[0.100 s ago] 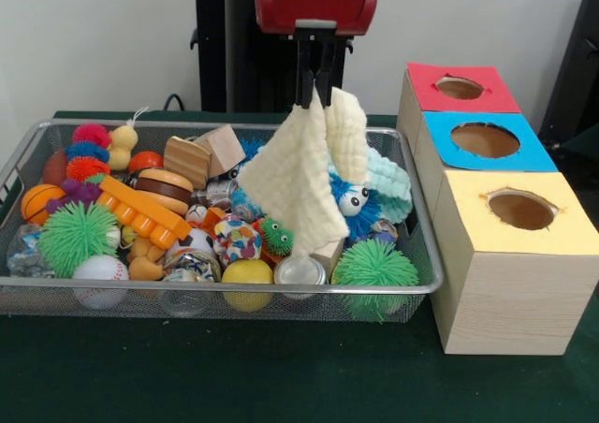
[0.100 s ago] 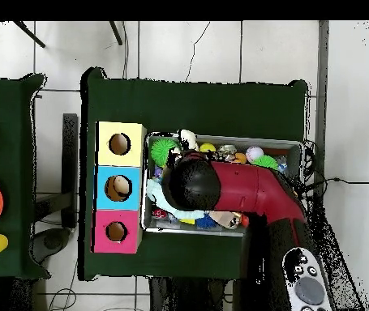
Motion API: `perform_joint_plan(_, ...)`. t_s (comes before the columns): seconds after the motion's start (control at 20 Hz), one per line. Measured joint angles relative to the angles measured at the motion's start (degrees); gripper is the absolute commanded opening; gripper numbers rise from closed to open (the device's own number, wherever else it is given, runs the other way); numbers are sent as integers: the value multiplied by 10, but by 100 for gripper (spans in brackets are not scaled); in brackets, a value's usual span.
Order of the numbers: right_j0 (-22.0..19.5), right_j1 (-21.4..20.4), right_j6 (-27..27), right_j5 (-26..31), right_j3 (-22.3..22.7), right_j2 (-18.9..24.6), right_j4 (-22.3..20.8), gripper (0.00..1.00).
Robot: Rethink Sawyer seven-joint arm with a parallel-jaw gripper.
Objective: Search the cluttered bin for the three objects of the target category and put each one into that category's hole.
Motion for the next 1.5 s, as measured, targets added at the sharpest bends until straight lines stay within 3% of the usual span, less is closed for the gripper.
perform_joint_plan(1.5,19,-42,0,25,17,-7,6,0)
